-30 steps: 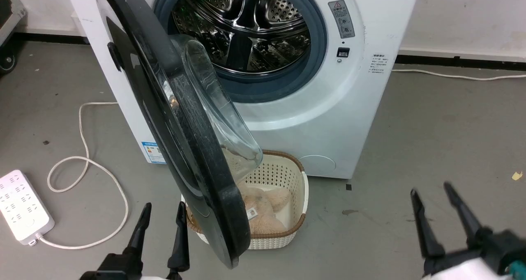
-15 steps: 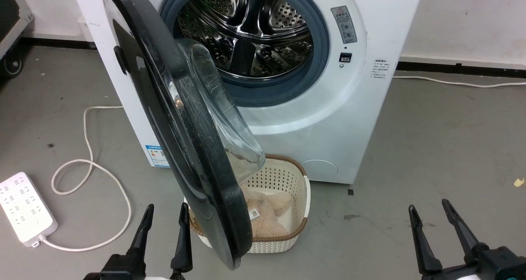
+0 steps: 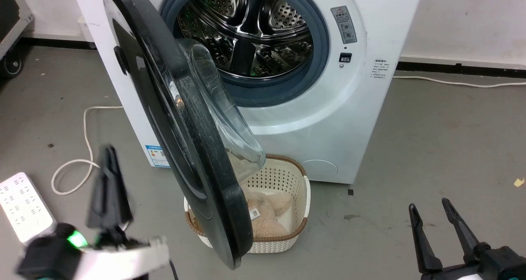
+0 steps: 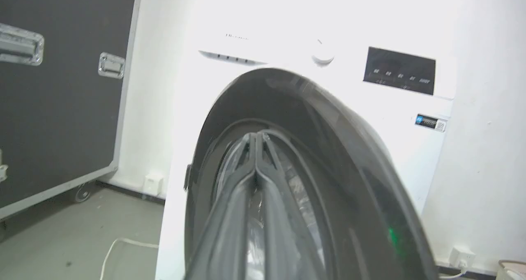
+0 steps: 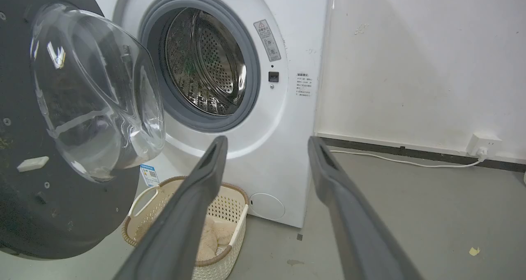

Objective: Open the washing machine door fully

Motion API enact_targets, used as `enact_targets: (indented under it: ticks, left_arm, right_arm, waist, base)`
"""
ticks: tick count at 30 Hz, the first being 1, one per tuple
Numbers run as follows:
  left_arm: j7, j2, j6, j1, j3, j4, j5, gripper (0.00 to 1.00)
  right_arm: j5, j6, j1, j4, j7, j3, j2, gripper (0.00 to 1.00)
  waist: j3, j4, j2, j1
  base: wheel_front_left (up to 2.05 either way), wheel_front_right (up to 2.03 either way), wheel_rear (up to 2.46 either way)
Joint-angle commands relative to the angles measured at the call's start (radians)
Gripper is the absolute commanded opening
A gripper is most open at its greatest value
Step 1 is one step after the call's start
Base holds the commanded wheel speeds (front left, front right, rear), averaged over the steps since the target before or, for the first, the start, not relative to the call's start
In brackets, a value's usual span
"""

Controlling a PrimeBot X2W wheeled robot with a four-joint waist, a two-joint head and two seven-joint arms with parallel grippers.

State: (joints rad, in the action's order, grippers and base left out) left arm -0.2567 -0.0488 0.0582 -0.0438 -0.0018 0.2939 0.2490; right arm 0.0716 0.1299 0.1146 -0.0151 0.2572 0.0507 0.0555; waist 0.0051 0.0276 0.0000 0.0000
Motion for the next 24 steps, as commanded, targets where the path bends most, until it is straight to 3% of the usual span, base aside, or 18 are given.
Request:
enact_targets:
  ticks: [1, 4, 8, 13, 19, 24]
  left_arm:
    - [-0.005, -0.001, 0.005, 0.034, 0.006, 0.046, -0.003, 0.0]
    - [-0.005, -0.001, 0.015, 0.096, -0.026, 0.163, -0.03, 0.0]
    - [0.005, -0.002, -0.001, 0.13, -0.107, 0.187, -0.073, 0.0]
    - [0.101, -0.001, -0.008, 0.127, -0.258, 0.182, -0.08, 0.0]
    - [0.178, -0.001, 0.0, 0.089, -0.45, 0.09, -0.06, 0.0]
    - [0.238, -0.001, 0.018, 0.061, -0.535, -0.066, -0.05, 0.0]
  right_arm:
    - [0.005, 0.001, -0.003, -0.006, 0.004, -0.001, -0.005, 1.0]
    - [0.01, 0.001, -0.003, -0.001, 0.004, -0.002, -0.005, 1.0]
    - [0.014, 0.001, -0.004, 0.006, 0.004, -0.008, -0.005, 1.0]
    - [0.026, 0.001, -0.009, 0.011, 0.004, -0.001, -0.005, 1.0]
    - [0.033, 0.001, -0.017, 0.014, 0.004, 0.007, -0.005, 1.0]
    - [0.038, 0.001, -0.026, 0.019, 0.004, 0.005, -0.005, 1.0]
  waist:
    - [0.0, -0.001, 0.0, 0.0]
    - [-0.001, -0.003, 0.0, 0.0]
    - [0.0, -0.008, 0.0, 0.0]
    - [0.008, -0.02, 0.0, 0.0]
    - [0.025, -0.026, 0.0, 0.0]
    - [0.04, -0.031, 0.0, 0.0]
  base:
    - [0.0, 0.0, 0.0]
    - [0.0, 0.0, 0.0]
    - [0.0, 0.0, 0.0]
    - [0.0, 0.0, 0.0]
    - [0.0, 0.0, 0.0]
    - [0.0, 0.0, 0.0]
